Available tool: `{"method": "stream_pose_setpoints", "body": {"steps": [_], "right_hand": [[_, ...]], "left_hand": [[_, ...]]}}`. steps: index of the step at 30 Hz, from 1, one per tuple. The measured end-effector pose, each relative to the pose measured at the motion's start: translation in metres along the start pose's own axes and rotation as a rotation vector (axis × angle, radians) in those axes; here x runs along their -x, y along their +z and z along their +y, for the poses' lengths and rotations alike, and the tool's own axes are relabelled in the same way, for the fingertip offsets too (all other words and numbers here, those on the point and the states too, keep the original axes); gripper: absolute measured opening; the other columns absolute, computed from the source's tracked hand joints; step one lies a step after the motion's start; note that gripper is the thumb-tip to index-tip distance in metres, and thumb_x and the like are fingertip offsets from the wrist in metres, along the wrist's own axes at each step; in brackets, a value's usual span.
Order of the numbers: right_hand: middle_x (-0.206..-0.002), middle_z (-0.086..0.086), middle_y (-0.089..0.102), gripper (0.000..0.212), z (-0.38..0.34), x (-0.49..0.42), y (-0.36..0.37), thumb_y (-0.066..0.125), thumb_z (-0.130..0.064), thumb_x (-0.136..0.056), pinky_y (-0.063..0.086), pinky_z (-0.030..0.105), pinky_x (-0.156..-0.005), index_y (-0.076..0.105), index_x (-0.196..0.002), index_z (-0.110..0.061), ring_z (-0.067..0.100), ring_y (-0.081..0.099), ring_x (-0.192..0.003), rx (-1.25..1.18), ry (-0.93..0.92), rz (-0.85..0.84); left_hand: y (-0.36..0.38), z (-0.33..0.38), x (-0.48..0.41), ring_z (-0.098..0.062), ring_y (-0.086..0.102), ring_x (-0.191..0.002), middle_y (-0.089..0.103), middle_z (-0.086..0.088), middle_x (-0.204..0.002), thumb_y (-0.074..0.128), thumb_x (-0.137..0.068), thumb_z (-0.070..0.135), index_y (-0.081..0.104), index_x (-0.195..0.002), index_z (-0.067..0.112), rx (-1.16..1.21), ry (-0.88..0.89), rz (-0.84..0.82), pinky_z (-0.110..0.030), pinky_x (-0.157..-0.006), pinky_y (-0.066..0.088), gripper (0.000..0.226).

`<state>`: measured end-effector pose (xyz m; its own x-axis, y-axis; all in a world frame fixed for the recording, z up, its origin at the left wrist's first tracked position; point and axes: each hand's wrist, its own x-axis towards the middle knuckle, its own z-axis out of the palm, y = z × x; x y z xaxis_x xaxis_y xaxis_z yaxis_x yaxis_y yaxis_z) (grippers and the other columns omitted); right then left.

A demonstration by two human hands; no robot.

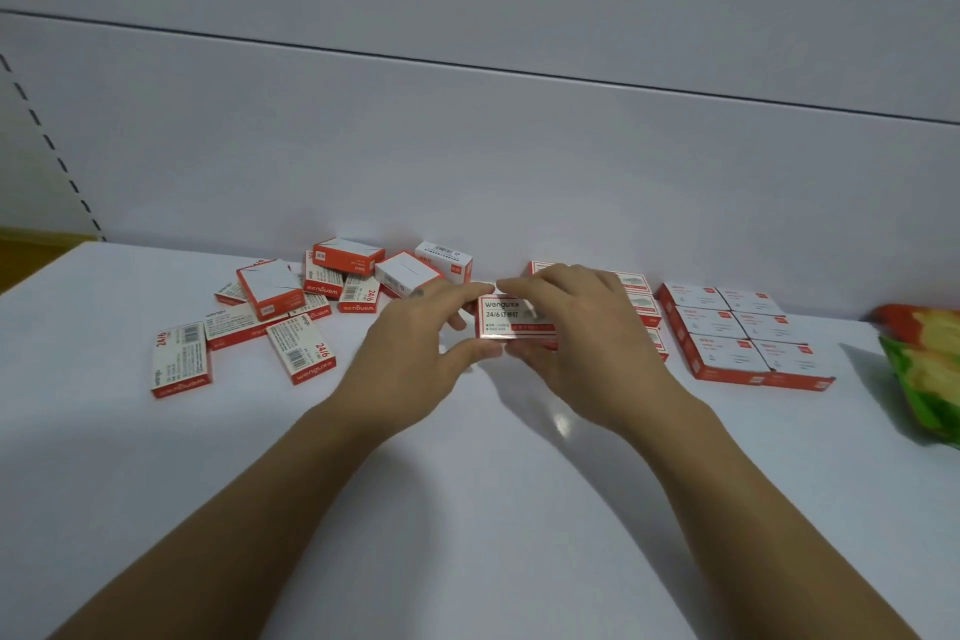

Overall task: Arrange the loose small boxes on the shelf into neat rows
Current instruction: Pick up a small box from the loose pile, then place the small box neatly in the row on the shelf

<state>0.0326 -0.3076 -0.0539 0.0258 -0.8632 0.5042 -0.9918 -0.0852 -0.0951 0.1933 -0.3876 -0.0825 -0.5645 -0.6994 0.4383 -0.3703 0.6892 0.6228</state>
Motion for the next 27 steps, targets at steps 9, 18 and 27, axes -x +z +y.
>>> {"method": "stream_pose_setpoints", "body": {"steps": [9, 18, 27], "right_hand": [[-0.12, -0.005, 0.052, 0.042, 0.025, -0.018, -0.033, 0.063, -0.022, -0.085, 0.027, 0.03, -0.097, 0.052, -0.125, -0.028, 0.018, 0.045, -0.113, 0.151, 0.177, -0.19], [-0.117, 0.003, 0.055, 0.043, 0.07, 0.022, -0.022, 0.065, -0.009, -0.081, 0.041, 0.037, -0.088, 0.058, -0.122, -0.021, 0.024, 0.048, -0.111, 0.119, 0.508, -0.14], [-0.128, 0.002, 0.054, 0.047, 0.072, 0.021, -0.004, 0.064, -0.014, -0.084, 0.041, 0.036, -0.094, 0.058, -0.13, -0.023, 0.024, 0.048, -0.119, 0.131, 0.528, -0.256]], "left_hand": [[0.017, 0.007, -0.002, -0.013, 0.038, -0.123, 0.053, 0.01, -0.129, 0.057, -0.087, 0.05, 0.041, -0.138, 0.03, -0.245, 0.033, -0.074, -0.032, -0.102, 0.031, 0.057], [0.028, 0.012, -0.003, -0.016, 0.033, -0.128, 0.05, 0.006, -0.133, 0.048, -0.092, 0.05, 0.045, -0.135, 0.029, -0.39, 0.082, -0.164, -0.034, -0.105, 0.025, 0.048], [0.018, -0.001, -0.005, -0.011, 0.026, -0.129, 0.045, 0.009, -0.136, 0.054, -0.09, 0.048, 0.046, -0.134, 0.035, -0.335, 0.097, -0.304, -0.027, -0.104, 0.023, 0.047]]}}
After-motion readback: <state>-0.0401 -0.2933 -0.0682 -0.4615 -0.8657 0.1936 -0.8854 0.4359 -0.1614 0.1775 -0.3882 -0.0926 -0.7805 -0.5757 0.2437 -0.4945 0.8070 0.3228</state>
